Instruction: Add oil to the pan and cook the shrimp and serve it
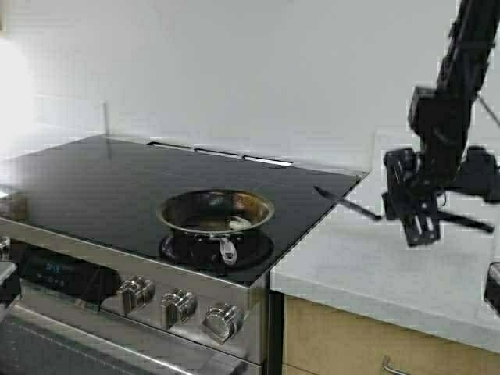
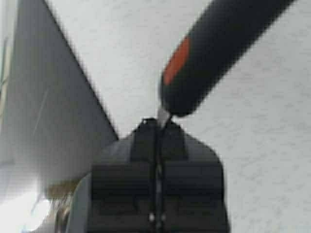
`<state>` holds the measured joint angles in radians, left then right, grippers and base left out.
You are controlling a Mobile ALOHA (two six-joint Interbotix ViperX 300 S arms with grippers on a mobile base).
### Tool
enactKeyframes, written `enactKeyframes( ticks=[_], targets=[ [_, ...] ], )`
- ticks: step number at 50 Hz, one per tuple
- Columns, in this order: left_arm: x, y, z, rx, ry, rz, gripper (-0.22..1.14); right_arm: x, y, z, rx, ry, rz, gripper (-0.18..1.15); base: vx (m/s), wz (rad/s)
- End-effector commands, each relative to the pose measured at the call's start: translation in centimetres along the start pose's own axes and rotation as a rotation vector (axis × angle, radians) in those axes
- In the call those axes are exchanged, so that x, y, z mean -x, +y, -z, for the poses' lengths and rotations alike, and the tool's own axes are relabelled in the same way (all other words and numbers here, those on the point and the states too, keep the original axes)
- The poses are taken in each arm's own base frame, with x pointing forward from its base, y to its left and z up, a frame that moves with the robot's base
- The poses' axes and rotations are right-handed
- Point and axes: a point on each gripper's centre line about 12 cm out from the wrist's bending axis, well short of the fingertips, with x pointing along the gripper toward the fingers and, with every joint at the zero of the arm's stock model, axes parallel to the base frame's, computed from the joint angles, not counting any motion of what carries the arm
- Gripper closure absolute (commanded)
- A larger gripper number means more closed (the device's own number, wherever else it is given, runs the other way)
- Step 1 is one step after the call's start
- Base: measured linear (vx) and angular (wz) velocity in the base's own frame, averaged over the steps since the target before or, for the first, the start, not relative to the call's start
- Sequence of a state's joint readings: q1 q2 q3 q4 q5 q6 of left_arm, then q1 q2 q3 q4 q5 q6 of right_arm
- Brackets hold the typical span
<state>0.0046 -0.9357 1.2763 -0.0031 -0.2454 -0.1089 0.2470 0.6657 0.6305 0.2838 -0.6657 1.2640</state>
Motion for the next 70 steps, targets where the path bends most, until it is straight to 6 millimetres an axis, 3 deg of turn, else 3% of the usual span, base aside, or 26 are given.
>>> enactKeyframes(
  ticks=[1, 12, 17, 21, 28, 30, 36, 51, 62, 70],
  targets=[
    [-0.3, -0.1, -0.8, 0.0, -0.011, 0.001, 0.89, 2.4, 4.1, 0.7, 0.076, 0.013, -0.137, 0.9, 0.0, 0.0],
    [-0.6, -1.1, -0.1, 0.017, 0.041, 0.047, 0.88, 6.0, 6.9, 2.4, 0.221, 0.032, -0.275, 0.9, 0.0, 0.0],
    [-1.3, -2.3, 0.4, 0.002, 0.086, 0.101, 0.78, 7.3, 8.4, 3.4, 0.286, 0.036, -0.337, 0.9, 0.0, 0.0],
    [-1.9, -2.5, 1.0, 0.0, 0.13, 0.107, 0.55, 8.4, 9.5, 4.0, 0.336, 0.036, -0.382, 0.9, 0.0, 0.0],
    [-3.2, -2.8, 2.5, 0.015, 0.213, 0.105, -0.11, 10.2, 10.9, 5.0, 0.43, 0.037, -0.439, 0.9, 0.0, 0.0],
    [-3.5, -3.0, 3.0, 0.02, 0.24, 0.113, -0.19, 10.8, 11.3, 5.2, 0.461, 0.025, -0.459, 0.9, 0.0, 0.0],
    [-4.5, -3.8, 4.2, 0.062, 0.307, 0.123, -0.08, 12.5, 12.0, 4.7, 0.505, -0.049, -0.5, 0.9, 0.0, 0.0],
    [-6.5, -6.2, 8.3, 0.167, 0.39, 0.182, -0.09, 14.4, 12.1, 3.8, 0.565, -0.102, -0.52, 0.9, 0.0, 0.0],
    [-9.3, -7.9, 15.0, 0.231, 0.455, 0.241, -0.09, 14.5, 12.1, 3.6, 0.584, -0.118, -0.518, 0.9, 0.0, 0.0],
    [-10.9, -9.4, 19.6, 0.393, 0.503, 0.343, -0.09, 14.5, 12.1, 3.6, 0.591, -0.119, -0.516, 0.9, 0.0, 0.0]
  ],
)
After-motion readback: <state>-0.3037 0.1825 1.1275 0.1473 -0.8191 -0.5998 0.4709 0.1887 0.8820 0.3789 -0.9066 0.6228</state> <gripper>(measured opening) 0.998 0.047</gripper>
